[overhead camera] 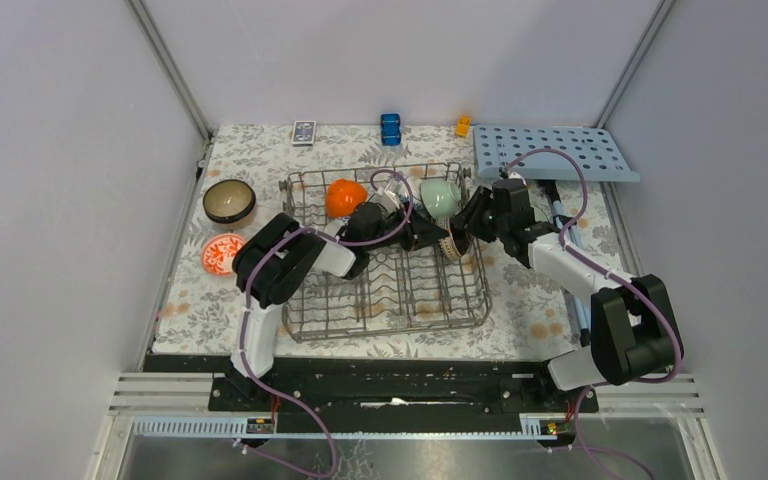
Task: Unload the bowls from the dish rack
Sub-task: Pick up the bowl from the dish rack.
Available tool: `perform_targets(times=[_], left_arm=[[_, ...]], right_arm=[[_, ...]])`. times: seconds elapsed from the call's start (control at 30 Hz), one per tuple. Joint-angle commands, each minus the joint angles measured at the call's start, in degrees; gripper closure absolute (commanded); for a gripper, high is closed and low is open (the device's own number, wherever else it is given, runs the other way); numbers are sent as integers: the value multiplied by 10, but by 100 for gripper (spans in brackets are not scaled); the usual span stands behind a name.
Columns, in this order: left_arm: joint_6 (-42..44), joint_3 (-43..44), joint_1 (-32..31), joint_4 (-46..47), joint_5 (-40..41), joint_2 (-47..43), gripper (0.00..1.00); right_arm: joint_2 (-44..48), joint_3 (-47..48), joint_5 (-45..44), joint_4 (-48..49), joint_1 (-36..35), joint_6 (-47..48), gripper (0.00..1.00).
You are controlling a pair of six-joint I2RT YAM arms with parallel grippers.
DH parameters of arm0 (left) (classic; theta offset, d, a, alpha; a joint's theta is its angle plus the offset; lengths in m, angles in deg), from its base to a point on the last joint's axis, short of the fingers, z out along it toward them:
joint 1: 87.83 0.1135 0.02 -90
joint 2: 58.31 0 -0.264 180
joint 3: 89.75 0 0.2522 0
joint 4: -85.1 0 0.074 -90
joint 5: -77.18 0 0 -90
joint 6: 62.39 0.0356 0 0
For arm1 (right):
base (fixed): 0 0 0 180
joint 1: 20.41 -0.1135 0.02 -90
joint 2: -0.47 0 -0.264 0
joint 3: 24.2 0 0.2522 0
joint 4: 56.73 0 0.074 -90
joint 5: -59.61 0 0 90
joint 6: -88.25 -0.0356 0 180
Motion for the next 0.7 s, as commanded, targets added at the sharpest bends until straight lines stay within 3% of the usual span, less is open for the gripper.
perform_targets(times=[0.0, 0.67], left_arm=[[-5, 26, -10, 115, -18, 2, 100], [-15, 31, -8, 145, -29, -9, 100]], right_arm=[[16, 8, 32, -1, -1, -11, 51], [46, 28, 32, -27, 2, -6, 37]])
